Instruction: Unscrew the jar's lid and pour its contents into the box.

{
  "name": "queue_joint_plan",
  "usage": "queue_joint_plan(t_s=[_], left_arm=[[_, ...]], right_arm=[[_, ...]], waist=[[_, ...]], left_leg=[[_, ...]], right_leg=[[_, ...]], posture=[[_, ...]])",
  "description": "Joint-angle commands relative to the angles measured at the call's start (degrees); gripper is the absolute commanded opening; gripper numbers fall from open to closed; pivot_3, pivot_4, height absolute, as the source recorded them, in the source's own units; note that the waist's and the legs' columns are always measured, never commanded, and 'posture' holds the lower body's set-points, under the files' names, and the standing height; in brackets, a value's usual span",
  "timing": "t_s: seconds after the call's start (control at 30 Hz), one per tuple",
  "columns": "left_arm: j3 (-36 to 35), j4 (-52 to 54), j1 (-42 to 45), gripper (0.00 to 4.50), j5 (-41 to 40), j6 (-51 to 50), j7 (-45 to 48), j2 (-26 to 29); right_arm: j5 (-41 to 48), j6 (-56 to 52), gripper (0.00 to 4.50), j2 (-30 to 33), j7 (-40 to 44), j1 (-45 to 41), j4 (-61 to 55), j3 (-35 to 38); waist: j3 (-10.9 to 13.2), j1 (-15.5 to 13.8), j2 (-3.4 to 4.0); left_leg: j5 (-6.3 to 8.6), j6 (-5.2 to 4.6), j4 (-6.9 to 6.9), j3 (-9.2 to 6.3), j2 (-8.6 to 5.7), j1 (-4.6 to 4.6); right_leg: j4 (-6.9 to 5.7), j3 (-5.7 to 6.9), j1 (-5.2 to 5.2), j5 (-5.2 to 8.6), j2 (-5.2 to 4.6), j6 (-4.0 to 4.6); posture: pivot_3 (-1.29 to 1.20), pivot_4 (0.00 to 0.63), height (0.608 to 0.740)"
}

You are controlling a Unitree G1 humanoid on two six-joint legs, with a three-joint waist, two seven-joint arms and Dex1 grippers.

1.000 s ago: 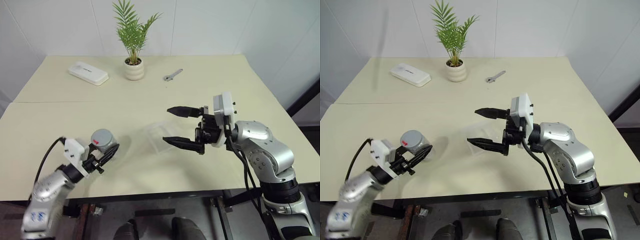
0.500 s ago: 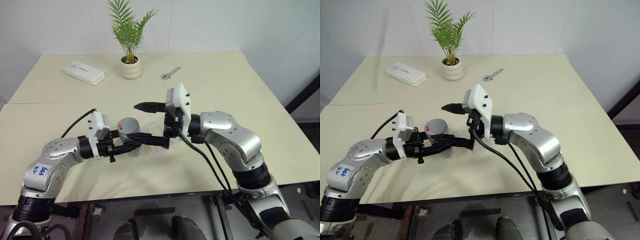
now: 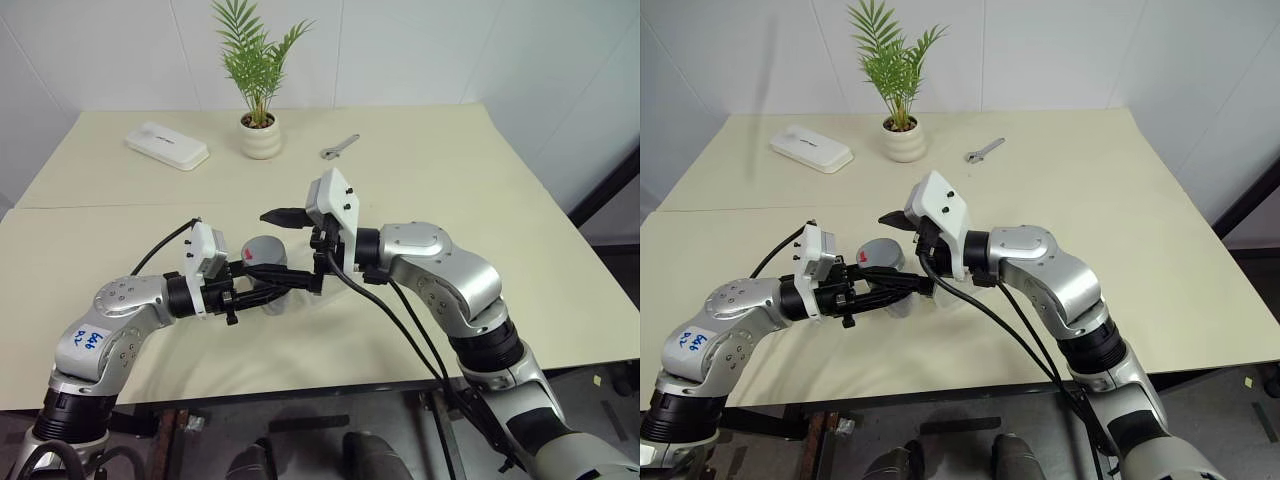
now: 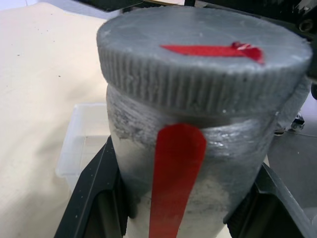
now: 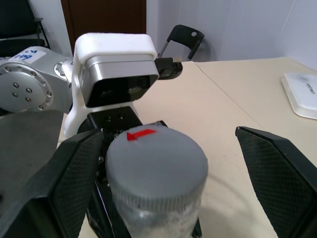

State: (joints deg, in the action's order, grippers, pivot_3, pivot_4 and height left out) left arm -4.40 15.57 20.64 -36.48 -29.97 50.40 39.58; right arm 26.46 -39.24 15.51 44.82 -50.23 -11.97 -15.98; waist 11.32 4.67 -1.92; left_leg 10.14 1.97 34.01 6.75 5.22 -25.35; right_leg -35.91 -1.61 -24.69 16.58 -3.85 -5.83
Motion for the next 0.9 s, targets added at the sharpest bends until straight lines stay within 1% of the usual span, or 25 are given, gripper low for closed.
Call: queue_joint_plan(t_s=[0.03,0.13,0.27,0.43,0.5,0.7,0.83,0.9], left_arm=[[-0.86,2.25,0.45,1.94,-0.05,0.38,-0.08,-0.14],[-0.93,2.18,0.52,1.94,-0.01,0.46,-0.01,-0.2],[-1.34,2.0,0.87,1.94,-0.17,0.51,0.05,-0.08],[-2.12,1.9,0.92,1.94,-0.63,0.53,0.84,0.59],[-2.44,1.25,0.92,1.94,-0.77,1.03,1.9,0.9],[-2.9,-1.58,2.57,1.94,-2.71,2.71,10.46,1.82],[-2.21,-3.42,4.52,1.94,-2.64,4.15,15.48,1.88],[-1.8,-4.01,5.27,1.94,-2.38,4.81,17.09,1.8]], right_arm=[[0.25,-0.1,4.5,-0.63,0.6,-1.05,-0.67,0.12],[0.15,-0.09,3.89,-0.76,0.99,-1.08,-0.4,0.06],[-0.09,-0.27,2.58,-0.58,2.11,-0.92,-0.24,-0.38],[0.63,-0.24,2.55,-0.8,2.88,-1.09,0.17,0.47],[1.26,0.54,2.55,-0.23,4.9,-1.27,0.46,0.73],[5.34,6.96,2.55,4.43,22.45,-3.4,3.85,2.02],[6.03,9.54,2.55,6.17,30.51,-6.81,8.68,2.0],[5.8,10.75,2.55,6.39,33.04,-8.26,10.95,2.02]], waist=[[0.0,0.0,0.0],[0.0,0.04,0.0],[0.0,-0.01,0.0],[0.0,0.02,0.0],[0.0,0.02,0.0],[0.0,-0.08,0.0],[0.0,0.05,0.0],[0.0,0.06,0.0]], left_leg=[[0.0,0.0,0.0,0.0,0.0,0.0],[0.01,0.01,0.0,0.01,0.01,0.0],[0.02,0.03,0.0,0.01,0.08,0.0],[0.03,0.05,0.01,0.02,0.15,0.01],[0.04,0.07,0.01,0.03,0.18,0.01],[0.06,0.1,0.03,0.08,0.2,0.01],[0.06,0.1,0.06,0.09,0.24,0.05],[0.07,0.11,0.08,0.09,0.3,0.07]], right_leg=[[0.0,0.0,0.0,0.0,0.0,0.0],[0.0,-0.01,0.0,0.0,0.01,0.0],[0.0,-0.02,-0.01,0.0,0.09,0.0],[0.0,-0.03,-0.01,0.0,0.16,0.0],[0.0,-0.03,-0.02,0.01,0.19,0.01],[0.02,-0.03,-0.02,0.01,0.24,0.02],[-0.01,-0.04,-0.01,0.01,0.31,0.01],[-0.04,-0.05,-0.01,0.01,0.36,0.02]], posture=[[0.0,0.15,0.74],[0.0,0.15,0.74],[0.0,0.15,0.74],[0.0,0.15,0.74],[0.0,0.15,0.74],[0.0,0.15,0.74],[0.0,0.15,0.74],[0.0,0.15,0.74]])
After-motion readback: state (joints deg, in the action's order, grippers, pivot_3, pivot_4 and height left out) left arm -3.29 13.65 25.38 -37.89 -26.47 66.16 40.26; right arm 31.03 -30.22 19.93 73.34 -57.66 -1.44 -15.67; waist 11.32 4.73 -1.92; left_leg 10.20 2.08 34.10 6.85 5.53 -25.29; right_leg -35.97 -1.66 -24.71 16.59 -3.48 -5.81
